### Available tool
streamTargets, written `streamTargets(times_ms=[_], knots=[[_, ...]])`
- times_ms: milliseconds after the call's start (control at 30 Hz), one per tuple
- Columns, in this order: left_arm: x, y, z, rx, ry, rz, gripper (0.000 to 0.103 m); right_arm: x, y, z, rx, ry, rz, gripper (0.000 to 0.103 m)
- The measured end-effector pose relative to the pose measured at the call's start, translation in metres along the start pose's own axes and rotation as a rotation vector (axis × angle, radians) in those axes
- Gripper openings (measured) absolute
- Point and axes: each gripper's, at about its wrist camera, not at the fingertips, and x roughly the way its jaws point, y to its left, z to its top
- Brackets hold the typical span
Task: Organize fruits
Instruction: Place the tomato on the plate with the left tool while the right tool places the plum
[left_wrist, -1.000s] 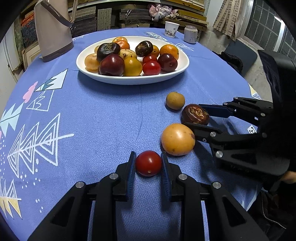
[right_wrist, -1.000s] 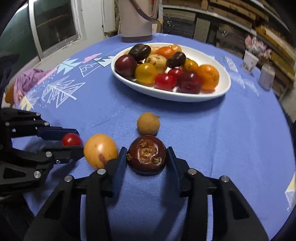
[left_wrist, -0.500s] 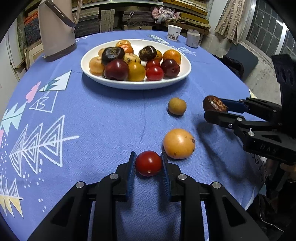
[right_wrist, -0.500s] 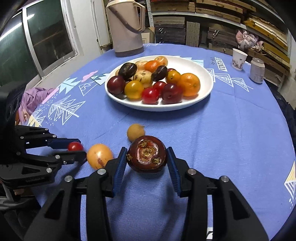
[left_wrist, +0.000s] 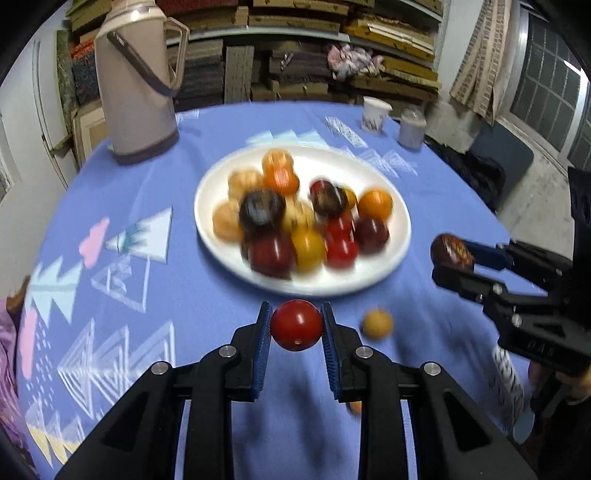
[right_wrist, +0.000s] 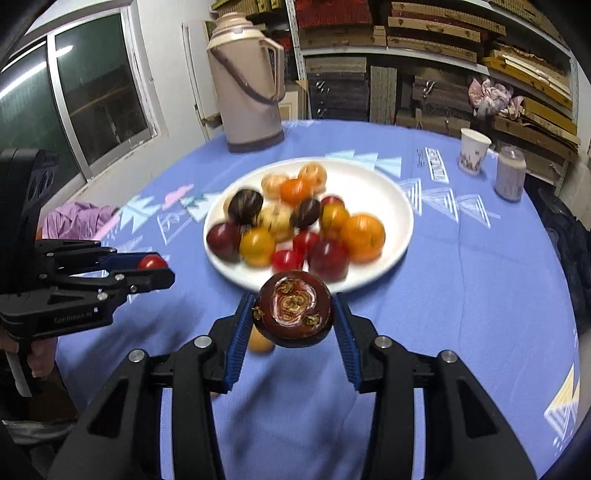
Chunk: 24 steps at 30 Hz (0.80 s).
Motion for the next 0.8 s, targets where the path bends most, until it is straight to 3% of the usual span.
streamTargets(times_ms=[400,800], knots=[[0.058,0.006,0.078,-0.030,-0.004,0.046,0.027,0.057,-0.018,0.067,-0.002,0.018,0.009,0.042],[0.099,0.021,0.103,-0.086,0.030,0.042,0.027,0.116,-0.042,0.087,0.038,0.061,0.010,0.043]])
